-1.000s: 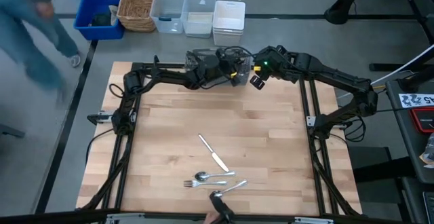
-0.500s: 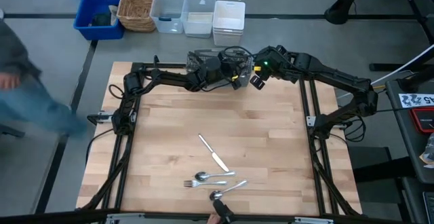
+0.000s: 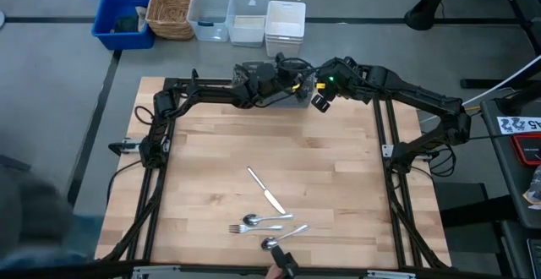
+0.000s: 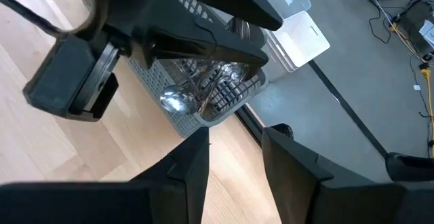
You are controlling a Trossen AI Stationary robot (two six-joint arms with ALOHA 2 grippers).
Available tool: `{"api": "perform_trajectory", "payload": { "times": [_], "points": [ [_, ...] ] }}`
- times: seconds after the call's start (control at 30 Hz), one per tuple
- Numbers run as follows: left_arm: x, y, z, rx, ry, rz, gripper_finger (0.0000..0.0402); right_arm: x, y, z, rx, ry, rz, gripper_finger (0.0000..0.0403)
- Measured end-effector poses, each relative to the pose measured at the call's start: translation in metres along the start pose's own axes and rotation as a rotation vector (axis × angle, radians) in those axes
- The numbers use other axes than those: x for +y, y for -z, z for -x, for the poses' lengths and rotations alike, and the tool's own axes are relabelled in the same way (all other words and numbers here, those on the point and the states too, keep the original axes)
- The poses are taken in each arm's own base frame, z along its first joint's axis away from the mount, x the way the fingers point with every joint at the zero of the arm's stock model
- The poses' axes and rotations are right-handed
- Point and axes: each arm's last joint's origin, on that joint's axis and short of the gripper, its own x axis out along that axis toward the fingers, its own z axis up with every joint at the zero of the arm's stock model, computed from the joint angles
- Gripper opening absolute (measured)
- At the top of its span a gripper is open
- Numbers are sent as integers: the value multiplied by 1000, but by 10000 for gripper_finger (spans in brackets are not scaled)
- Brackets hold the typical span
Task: Sort silverware
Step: Put the silver knife into the dishwasher utensil holder
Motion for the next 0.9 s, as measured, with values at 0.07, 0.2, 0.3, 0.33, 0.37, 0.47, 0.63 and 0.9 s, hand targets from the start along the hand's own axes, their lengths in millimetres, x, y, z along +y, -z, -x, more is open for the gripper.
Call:
{"api": "perform_trajectory", "payload": {
  "times": [0.07,0.2,0.3,0.33,0.37,0.47,0.63,0.9],
  "points": [
    [0,-2,0,-3,-1,0,111,0,0,0,0,0,0,138],
    [1,-4,-2,-12,9,1,111,0,0,0,0,-1,0,138],
    [1,-6,-2,-24,21,2,111,0,0,0,0,-3,0,138],
    [1,-6,-2,-23,21,2,111,0,0,0,0,-4,0,138],
    [2,-6,-2,-22,21,-1,111,0,0,0,0,-7,0,138],
    [3,-6,-2,-22,19,-3,111,0,0,0,0,-8,0,138],
    [9,-23,4,-6,23,73,111,0,0,0,3,-8,1,138],
    [22,-68,43,264,84,47,111,0,0,0,3,-17,3,138]
  ]
}}
